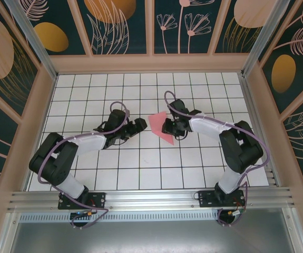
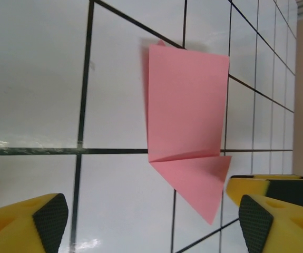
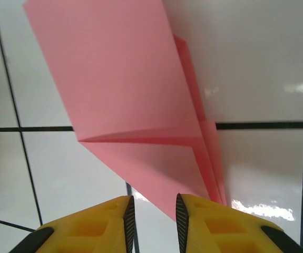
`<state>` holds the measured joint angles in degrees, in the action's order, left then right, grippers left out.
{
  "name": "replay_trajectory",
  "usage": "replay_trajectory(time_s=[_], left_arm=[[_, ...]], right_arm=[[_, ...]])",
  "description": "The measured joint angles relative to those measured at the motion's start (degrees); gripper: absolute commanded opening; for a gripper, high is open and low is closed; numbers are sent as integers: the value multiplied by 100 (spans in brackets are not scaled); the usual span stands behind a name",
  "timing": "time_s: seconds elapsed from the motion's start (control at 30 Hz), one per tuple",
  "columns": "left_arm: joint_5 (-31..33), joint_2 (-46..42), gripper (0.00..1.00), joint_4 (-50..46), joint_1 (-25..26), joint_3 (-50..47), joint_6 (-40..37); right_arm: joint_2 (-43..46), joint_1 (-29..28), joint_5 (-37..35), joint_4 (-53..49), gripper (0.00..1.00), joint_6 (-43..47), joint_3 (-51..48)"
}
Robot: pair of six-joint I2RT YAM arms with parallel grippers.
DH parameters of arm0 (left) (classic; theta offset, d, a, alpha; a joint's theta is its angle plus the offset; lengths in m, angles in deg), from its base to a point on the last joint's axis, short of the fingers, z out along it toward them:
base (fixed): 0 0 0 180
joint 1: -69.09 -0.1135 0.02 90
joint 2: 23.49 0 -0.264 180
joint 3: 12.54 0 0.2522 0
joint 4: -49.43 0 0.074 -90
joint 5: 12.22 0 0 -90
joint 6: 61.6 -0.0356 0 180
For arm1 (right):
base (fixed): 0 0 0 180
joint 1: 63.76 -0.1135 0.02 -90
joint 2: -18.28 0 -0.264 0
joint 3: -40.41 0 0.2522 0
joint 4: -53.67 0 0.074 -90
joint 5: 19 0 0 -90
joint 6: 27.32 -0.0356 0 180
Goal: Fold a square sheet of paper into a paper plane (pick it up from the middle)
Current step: Fold the wing for the fifth time at the center of the table.
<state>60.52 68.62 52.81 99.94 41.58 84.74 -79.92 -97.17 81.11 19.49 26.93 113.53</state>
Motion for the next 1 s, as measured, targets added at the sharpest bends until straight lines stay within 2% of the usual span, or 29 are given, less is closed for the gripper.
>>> replay_trajectory(time_s=[0.2,0.47,0.73,1.0], left_arm=[[-313,87,78,317,2,-83,256],[-356,293,73,411,238,-11,527],[-343,820,66,407,629,511,772],[-271,1209,64,227,721,927,1001]], right_arm=[[-109,120,166,332,29,-125,-98],[-514,538,610,815,28,-44,-249],[-546,787,1152,1366,28,37,-507],[-546,977,1596,1700,27,92,-704]])
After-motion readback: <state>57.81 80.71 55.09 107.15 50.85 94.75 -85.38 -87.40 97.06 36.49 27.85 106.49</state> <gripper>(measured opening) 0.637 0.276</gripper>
